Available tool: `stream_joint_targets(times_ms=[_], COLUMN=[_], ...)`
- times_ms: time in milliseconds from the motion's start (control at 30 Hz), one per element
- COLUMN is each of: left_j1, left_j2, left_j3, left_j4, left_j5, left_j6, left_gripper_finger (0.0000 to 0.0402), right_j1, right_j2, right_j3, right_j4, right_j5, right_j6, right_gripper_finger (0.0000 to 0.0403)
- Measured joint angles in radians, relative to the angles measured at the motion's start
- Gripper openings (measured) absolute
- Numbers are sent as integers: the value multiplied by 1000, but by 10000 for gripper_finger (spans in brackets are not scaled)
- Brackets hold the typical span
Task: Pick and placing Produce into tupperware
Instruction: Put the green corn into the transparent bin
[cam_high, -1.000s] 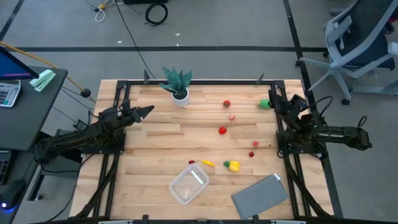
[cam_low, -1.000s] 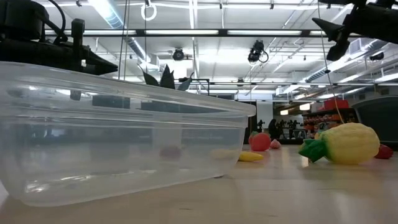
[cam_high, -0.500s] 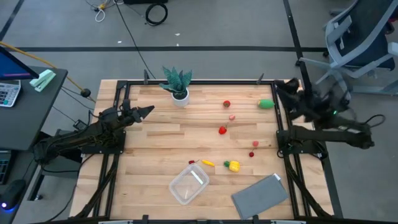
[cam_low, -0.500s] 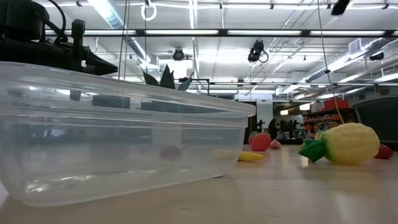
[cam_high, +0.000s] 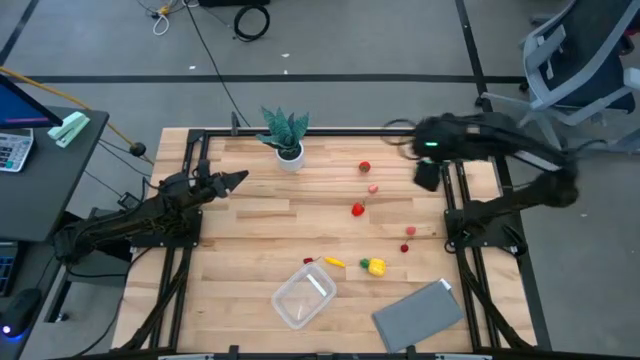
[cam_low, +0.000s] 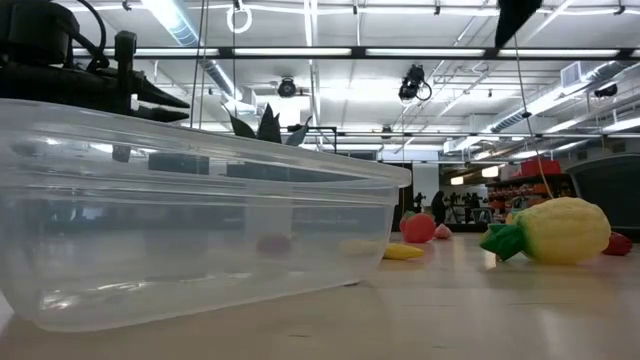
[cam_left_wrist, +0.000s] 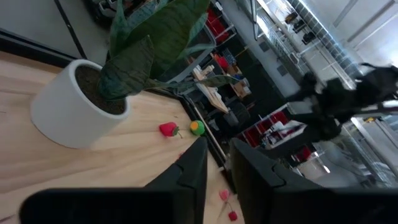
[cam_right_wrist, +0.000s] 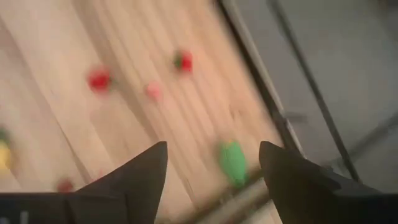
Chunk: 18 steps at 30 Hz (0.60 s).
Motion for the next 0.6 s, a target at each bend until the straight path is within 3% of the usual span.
stream_joint_targets(times_ms=[100, 267, 600], left_j1=[0, 0, 0], left_j2=[0, 0, 0], left_j3=[0, 0, 0], left_j4=[0, 0, 0], left_j5=[29, 34, 44], left_j6=[-1, -26, -2], left_gripper_finger=[101, 126, 146], right_j1=[-63, -196, -429], right_j2=[75, 205, 227], right_j3=[-54, -180, -522], right_j4=[61, 77, 195], right_j5=[-61, -136, -134], right_j6=[-86, -79, -147], right_gripper_finger=[261, 259, 257])
